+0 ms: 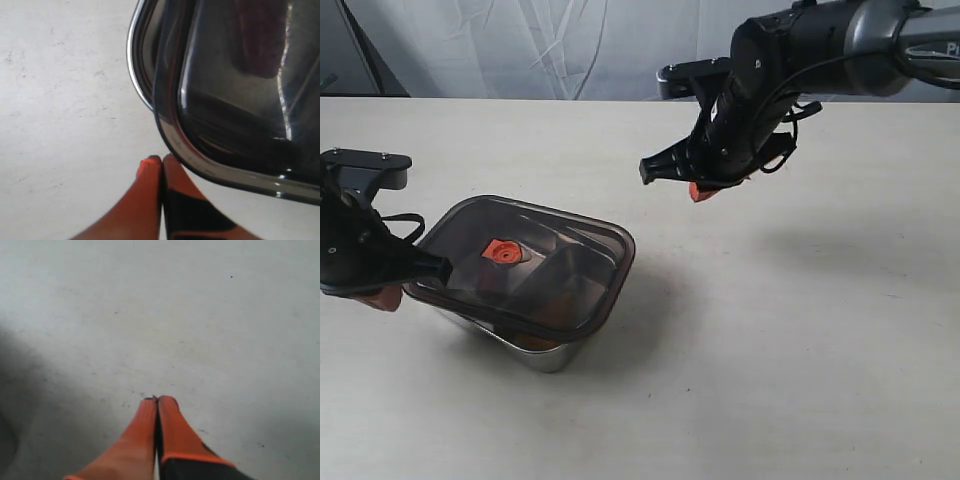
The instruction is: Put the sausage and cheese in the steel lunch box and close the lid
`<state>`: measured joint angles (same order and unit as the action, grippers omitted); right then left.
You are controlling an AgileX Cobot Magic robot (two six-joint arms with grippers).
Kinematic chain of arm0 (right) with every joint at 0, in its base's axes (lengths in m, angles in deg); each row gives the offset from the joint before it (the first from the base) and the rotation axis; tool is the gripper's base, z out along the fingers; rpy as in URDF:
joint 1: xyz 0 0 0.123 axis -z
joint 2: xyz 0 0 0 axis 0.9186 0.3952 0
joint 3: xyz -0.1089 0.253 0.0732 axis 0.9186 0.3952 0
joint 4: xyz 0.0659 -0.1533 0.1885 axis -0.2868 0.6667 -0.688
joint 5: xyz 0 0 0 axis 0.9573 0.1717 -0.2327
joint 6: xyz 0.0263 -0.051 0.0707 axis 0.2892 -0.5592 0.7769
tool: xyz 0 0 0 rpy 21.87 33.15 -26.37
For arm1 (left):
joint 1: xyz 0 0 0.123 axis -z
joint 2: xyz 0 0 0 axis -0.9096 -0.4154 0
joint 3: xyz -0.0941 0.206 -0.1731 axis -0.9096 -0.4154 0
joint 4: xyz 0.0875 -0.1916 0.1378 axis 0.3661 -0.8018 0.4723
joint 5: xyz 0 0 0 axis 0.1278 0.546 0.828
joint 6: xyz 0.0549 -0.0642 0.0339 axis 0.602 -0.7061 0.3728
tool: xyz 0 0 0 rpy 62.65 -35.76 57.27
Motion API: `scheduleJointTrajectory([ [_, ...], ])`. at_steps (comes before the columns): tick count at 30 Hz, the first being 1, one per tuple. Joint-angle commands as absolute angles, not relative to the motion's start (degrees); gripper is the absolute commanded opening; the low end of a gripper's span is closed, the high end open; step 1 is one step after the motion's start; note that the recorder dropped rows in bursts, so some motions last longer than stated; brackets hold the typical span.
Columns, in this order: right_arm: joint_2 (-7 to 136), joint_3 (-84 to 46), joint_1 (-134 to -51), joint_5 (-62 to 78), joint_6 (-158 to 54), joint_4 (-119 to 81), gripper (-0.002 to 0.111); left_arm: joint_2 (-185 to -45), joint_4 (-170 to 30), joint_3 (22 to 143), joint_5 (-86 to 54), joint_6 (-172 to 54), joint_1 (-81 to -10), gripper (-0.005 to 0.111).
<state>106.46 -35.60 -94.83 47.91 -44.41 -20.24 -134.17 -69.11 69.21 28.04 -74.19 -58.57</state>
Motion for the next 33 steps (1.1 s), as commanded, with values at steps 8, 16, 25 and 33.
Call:
scheduleJointTrajectory([
  [8,109.9,-36.4,-94.5,44.4,-55.7,-33.6,-0.001,-134.2,-68.1,69.4,27.5,-74.6,-58.5,0.0],
  [16,112.1,-38.9,-95.5,45.8,-59.4,-37.5,-0.001,-134.2,-67.7,69.4,27.6,-74.6,-58.5,0.0],
  [25,112.9,-39.3,-98.4,50.6,-59.5,-37.3,-0.001,-134.2,-67.5,69.4,27.1,-74.6,-58.5,0.0],
  [33,112.9,-39.3,-99.5,52.7,-59.5,-37.7,-0.001,-134.2,-67.5,69.4,26.5,-74.6,-58.6,0.0],
])
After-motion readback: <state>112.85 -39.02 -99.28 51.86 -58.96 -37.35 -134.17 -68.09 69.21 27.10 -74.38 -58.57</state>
